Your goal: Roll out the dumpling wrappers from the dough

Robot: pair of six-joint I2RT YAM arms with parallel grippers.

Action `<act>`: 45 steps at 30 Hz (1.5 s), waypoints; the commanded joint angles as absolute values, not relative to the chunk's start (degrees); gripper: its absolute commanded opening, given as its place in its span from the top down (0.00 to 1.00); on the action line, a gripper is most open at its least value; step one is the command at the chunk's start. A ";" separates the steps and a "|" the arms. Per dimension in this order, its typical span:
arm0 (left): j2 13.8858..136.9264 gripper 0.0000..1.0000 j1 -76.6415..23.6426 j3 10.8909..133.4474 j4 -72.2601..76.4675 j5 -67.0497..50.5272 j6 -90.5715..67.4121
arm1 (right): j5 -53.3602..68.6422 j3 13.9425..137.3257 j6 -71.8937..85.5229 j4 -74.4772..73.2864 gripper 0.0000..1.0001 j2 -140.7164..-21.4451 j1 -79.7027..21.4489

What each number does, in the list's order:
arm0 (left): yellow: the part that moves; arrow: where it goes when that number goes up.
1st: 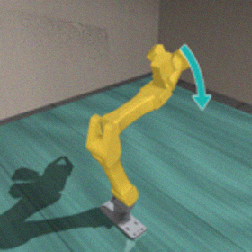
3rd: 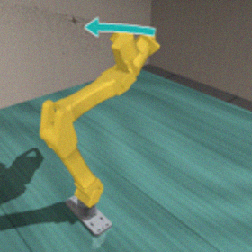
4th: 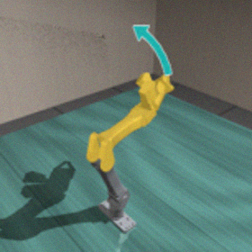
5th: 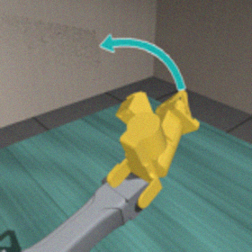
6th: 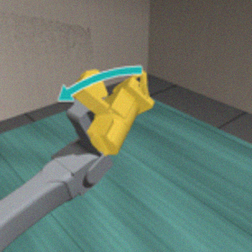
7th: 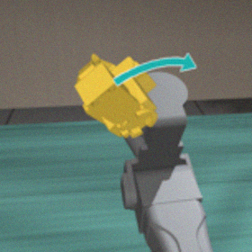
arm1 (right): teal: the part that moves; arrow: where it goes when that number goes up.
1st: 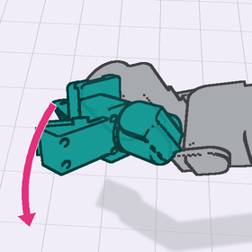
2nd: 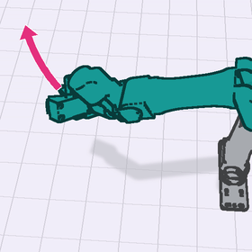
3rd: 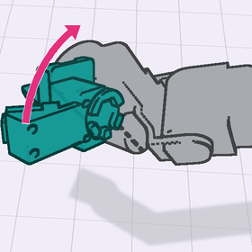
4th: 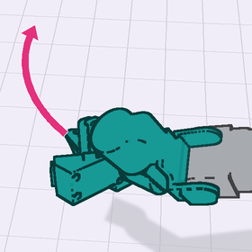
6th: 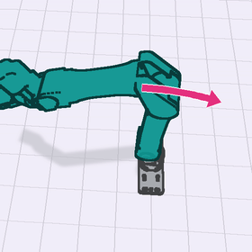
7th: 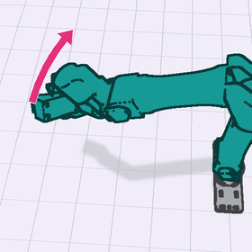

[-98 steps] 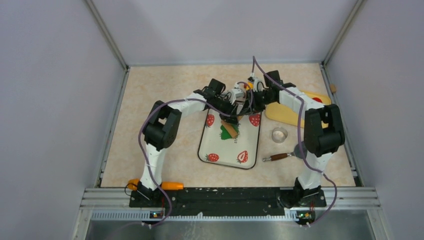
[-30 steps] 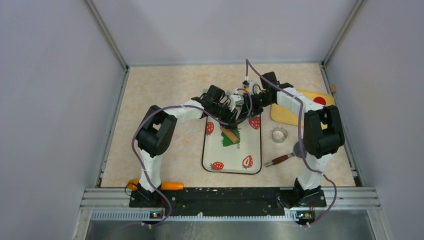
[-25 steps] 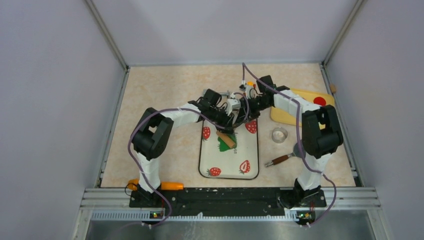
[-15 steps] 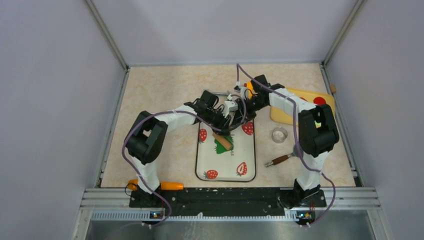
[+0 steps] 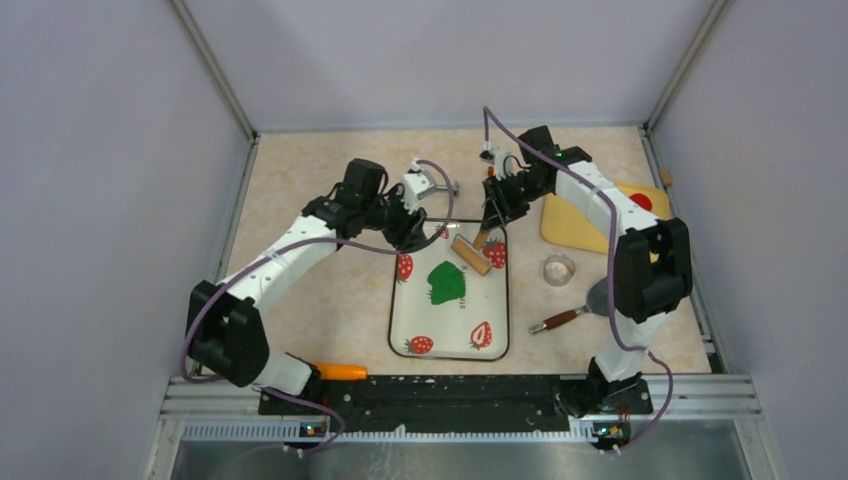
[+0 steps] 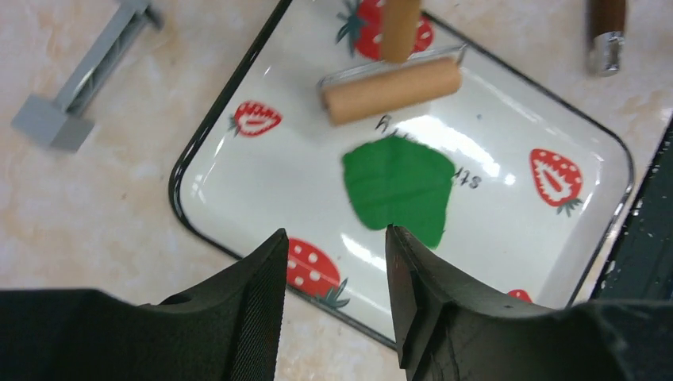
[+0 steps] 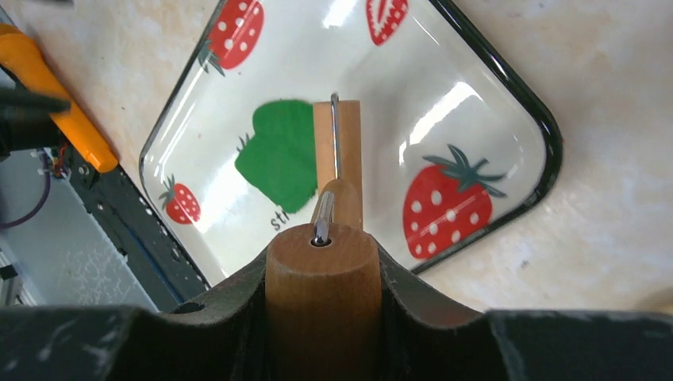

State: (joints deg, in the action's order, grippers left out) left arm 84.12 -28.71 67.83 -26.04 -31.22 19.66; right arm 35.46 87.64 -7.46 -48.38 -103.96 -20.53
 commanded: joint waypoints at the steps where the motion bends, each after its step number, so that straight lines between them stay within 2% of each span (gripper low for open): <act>1: 86.81 0.48 -23.56 65.05 -26.85 -26.53 18.03 | 34.89 86.99 -9.26 -49.48 1.00 -96.95 -17.19; 4: 94.30 0.49 -21.76 72.71 -32.12 -28.29 21.33 | 35.55 86.19 -10.29 -49.98 1.00 -93.64 -16.04; 11: 114.46 0.51 -22.32 95.35 -44.08 -31.51 43.95 | 36.87 85.63 -13.14 -53.75 1.00 -85.37 -14.18; 18: 129.14 0.54 -25.33 113.32 -54.99 -30.19 51.30 | 34.66 84.85 -14.03 -55.93 1.00 -80.54 -10.84; 21: 131.31 0.53 -26.72 113.74 -54.53 -28.68 51.26 | 34.63 85.19 -13.63 -56.06 1.00 -79.70 -8.44; 24: 133.50 0.59 -28.10 113.82 -54.57 -26.06 51.01 | 34.54 85.77 -13.86 -56.42 1.00 -78.88 -7.34; 28: 133.89 0.84 -28.84 113.65 -56.88 -22.78 50.15 | 34.23 85.18 -13.74 -56.46 1.00 -78.22 -7.08; 32: 129.52 1.00 -28.18 107.86 -59.22 -19.58 47.81 | 34.35 84.52 -13.30 -55.90 1.00 -78.37 -7.01; 38: 117.90 1.00 -20.64 89.79 -54.64 -14.99 41.35 | 35.52 85.33 -11.82 -54.32 1.00 -80.55 -6.98; 45: 111.62 1.00 -7.25 83.88 -54.02 -15.08 26.53 | 36.73 85.78 -7.99 -51.39 1.00 -84.19 -6.97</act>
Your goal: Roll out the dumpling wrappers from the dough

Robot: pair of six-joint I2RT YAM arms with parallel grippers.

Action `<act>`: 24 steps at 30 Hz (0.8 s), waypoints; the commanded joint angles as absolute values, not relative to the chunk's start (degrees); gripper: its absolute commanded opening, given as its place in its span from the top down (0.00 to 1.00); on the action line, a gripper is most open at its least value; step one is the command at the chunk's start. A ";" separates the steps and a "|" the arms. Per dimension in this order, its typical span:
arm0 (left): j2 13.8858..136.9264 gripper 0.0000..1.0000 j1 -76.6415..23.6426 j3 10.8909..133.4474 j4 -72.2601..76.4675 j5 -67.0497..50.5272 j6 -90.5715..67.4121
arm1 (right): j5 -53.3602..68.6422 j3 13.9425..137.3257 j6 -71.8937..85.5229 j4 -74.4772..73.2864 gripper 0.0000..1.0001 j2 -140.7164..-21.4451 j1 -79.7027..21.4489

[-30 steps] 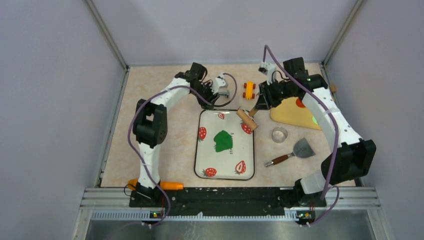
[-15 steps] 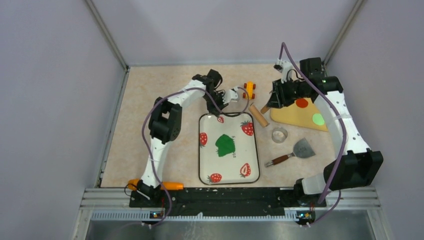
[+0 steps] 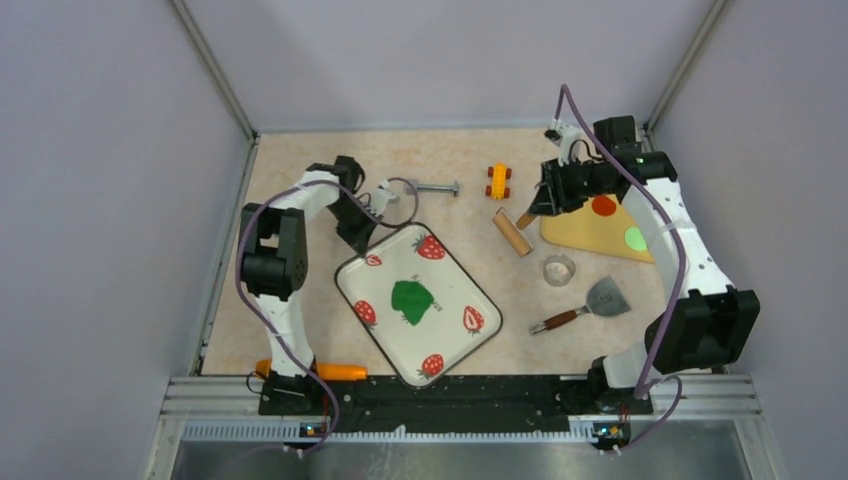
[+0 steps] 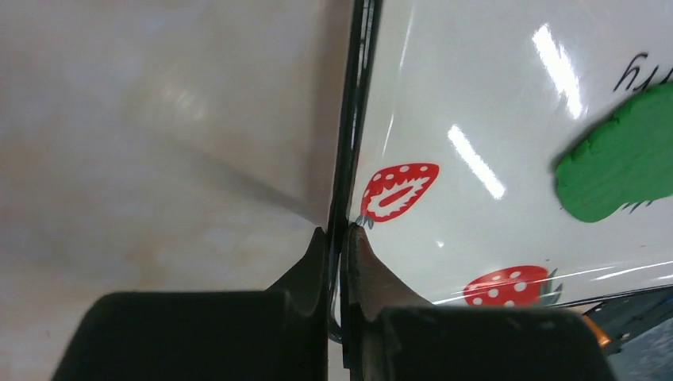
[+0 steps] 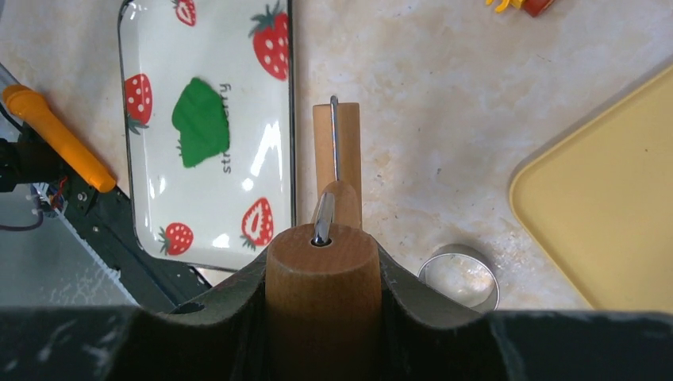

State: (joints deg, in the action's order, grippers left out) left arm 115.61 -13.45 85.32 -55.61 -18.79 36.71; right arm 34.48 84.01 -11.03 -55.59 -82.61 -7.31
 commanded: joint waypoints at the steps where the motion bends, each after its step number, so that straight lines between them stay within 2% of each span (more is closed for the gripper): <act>1: 111.05 1.00 -5.44 83.48 -53.33 -16.00 22.34 | 36.74 85.90 -7.19 -50.93 1.00 -84.58 -6.95; 8: 107.84 1.00 -2.11 76.98 -44.48 -25.90 -2.55 | 36.78 87.16 -3.17 -49.97 1.00 -88.75 -7.11; 11: 107.01 1.00 -3.15 73.33 -39.71 -31.36 -8.08 | 36.88 88.62 -1.68 -49.53 1.00 -90.89 -7.08; 14: 106.44 1.00 -4.81 71.16 -39.46 -32.09 -9.72 | 36.99 90.79 -1.22 -49.56 1.00 -92.64 -7.33; 17: 104.88 0.93 -5.05 70.23 -40.77 -31.23 -8.24 | 37.40 91.13 -1.22 -49.59 1.00 -93.24 -8.22; 18: 104.18 0.85 -4.91 70.43 -41.78 -30.07 -7.03 | 37.62 90.83 -1.23 -49.57 1.00 -93.07 -8.59; 24: 98.96 0.73 -4.13 72.05 -42.79 -29.28 5.04 | 40.42 86.10 1.72 -47.07 1.00 -92.71 -10.40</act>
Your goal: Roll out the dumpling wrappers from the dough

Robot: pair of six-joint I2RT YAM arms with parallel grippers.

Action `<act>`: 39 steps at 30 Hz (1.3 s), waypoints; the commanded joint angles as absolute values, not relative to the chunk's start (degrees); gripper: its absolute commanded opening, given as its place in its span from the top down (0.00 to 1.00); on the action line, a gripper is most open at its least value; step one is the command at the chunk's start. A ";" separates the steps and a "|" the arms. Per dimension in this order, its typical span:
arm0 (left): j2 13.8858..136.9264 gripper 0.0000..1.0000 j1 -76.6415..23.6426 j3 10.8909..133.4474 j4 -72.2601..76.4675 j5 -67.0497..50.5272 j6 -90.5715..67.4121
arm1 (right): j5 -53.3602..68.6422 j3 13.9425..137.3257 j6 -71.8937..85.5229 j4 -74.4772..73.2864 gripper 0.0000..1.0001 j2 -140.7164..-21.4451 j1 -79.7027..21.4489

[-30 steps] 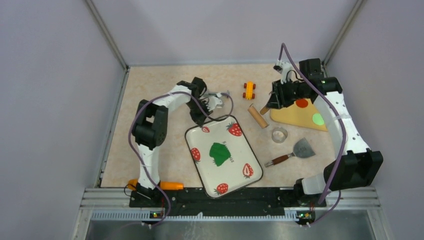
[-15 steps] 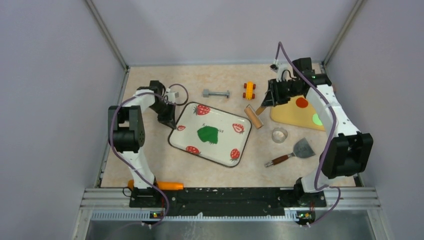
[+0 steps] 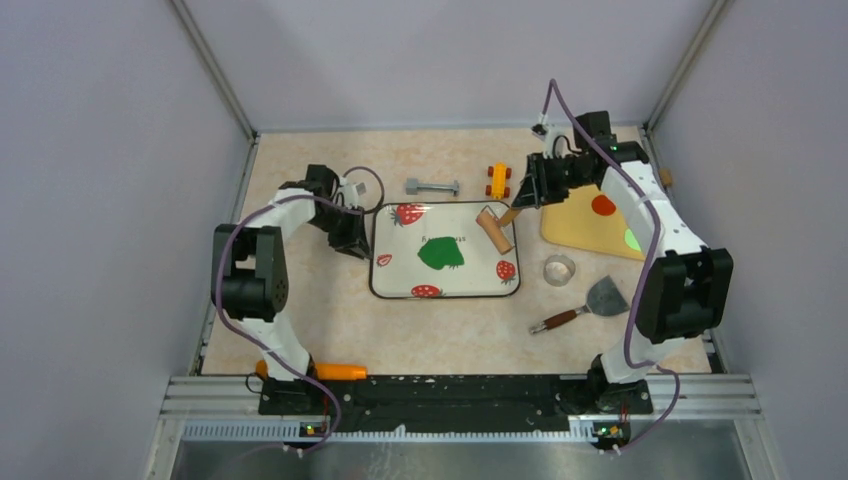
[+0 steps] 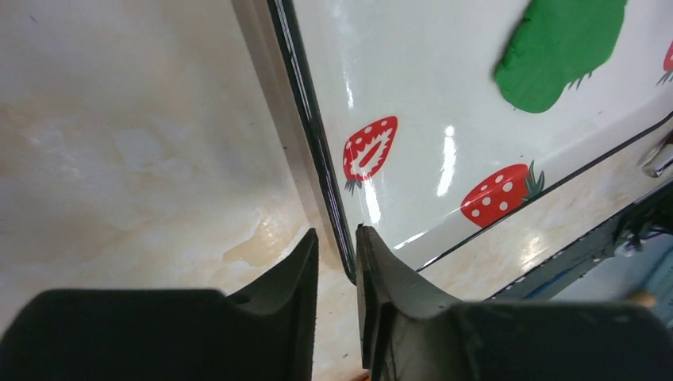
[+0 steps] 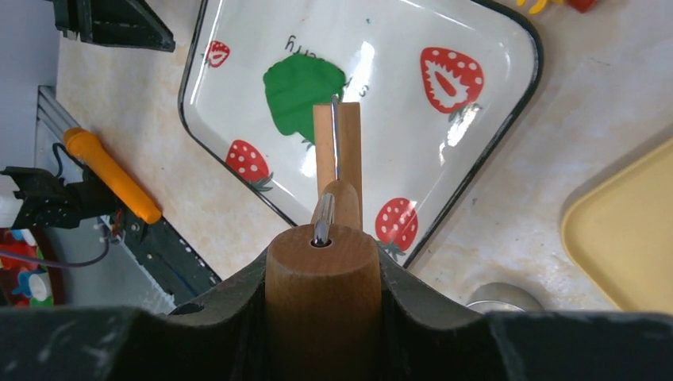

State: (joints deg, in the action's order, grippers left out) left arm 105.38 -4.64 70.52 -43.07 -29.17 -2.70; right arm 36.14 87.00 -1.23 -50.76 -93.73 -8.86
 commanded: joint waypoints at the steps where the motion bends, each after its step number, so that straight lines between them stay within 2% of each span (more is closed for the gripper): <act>1: 98.38 0.70 -4.21 72.72 -42.27 -28.82 6.44 | 41.34 85.81 2.02 -46.55 1.00 -93.16 -10.91; 5: 93.90 0.60 -5.42 73.05 -35.27 -37.43 12.84 | 43.76 86.30 4.21 -43.12 1.00 -96.61 -13.59; 10: 86.41 0.46 -17.15 67.19 -15.93 -38.50 22.09 | 47.68 88.61 13.06 -36.33 1.00 -103.23 -16.04; 13: 88.39 0.46 -23.59 67.99 -10.27 -37.95 24.91 | 48.85 90.73 16.10 -34.92 1.00 -107.01 -16.50; 18: 96.42 0.47 -30.06 73.27 -9.12 -36.61 26.41 | 50.40 92.23 17.28 -34.96 1.00 -108.91 -16.37; 26: 105.43 0.47 -34.52 78.36 -7.72 -34.72 27.66 | 52.22 88.28 18.51 -34.13 1.00 -106.69 -16.24; 28: 106.72 0.54 -34.99 78.35 -5.65 -33.20 27.73 | 52.26 87.49 18.44 -34.39 1.00 -106.28 -16.06; 32: 109.65 0.86 -35.21 79.75 -5.81 -31.26 27.94 | 51.71 86.64 17.04 -34.79 1.00 -106.24 -15.93; 34: 110.58 0.94 -35.24 79.70 -5.56 -29.65 26.90 | 51.18 86.47 16.27 -34.77 1.00 -106.84 -15.94; 39: 111.54 1.00 -34.80 78.77 -4.83 -26.39 19.89 | 49.91 87.94 15.82 -34.70 1.00 -109.84 -16.50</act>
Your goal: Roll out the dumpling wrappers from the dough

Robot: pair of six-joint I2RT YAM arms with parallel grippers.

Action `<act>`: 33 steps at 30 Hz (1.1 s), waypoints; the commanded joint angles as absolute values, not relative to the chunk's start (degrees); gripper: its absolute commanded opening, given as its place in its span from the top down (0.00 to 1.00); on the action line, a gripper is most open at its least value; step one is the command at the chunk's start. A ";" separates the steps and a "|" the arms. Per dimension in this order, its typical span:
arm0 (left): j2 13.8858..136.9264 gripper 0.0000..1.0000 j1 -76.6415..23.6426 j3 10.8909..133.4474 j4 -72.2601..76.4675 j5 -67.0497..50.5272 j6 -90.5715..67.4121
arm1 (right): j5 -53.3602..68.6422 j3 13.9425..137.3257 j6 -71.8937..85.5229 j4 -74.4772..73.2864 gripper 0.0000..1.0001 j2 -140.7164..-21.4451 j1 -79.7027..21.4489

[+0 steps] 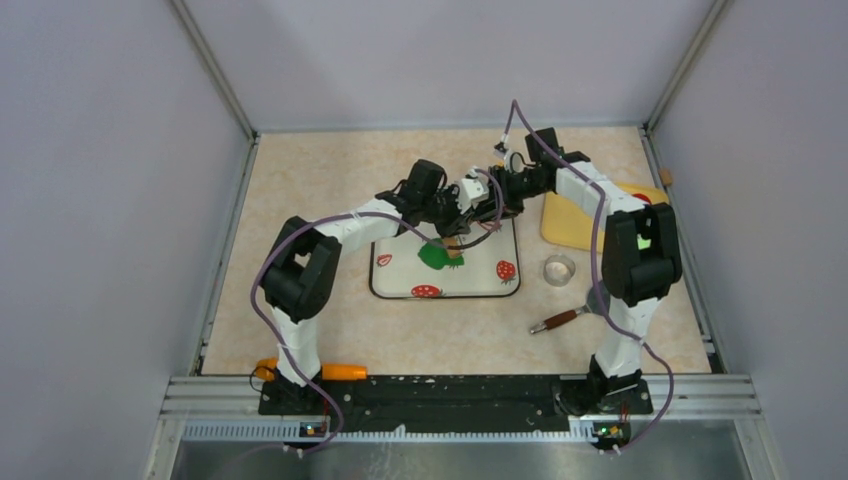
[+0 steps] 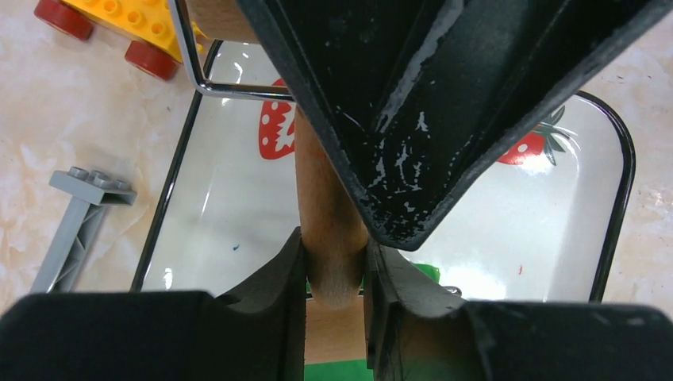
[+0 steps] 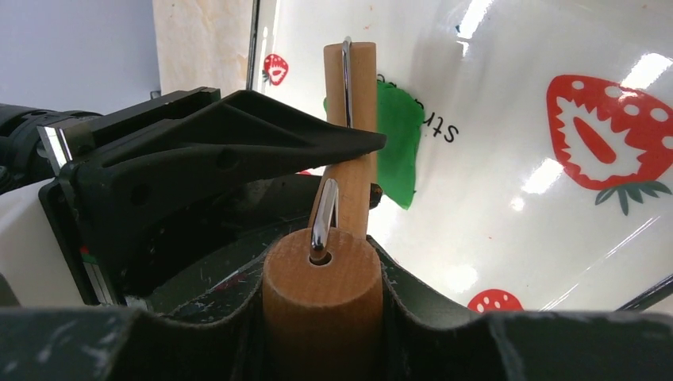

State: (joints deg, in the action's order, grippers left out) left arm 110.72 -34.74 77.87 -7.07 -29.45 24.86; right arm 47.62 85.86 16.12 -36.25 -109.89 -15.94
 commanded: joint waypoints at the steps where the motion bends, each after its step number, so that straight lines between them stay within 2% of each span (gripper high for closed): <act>1: 111.48 1.00 -34.74 78.26 -4.49 -26.45 18.80 | 49.59 88.81 15.30 -34.88 1.00 -110.45 -16.76; 14: 110.96 1.00 -32.10 72.56 -4.38 -26.71 8.19 | 45.56 90.12 12.96 -36.45 1.00 -116.08 -20.73; 33: 106.92 1.00 -28.20 59.86 -6.39 -24.19 7.24 | 40.48 88.85 7.90 -32.65 1.00 -123.64 -25.05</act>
State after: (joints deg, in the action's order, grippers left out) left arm 106.61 -30.06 63.86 0.01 -29.50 9.76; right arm 48.23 89.82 11.84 -32.01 -120.42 -21.58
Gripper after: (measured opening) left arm 0.291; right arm 0.335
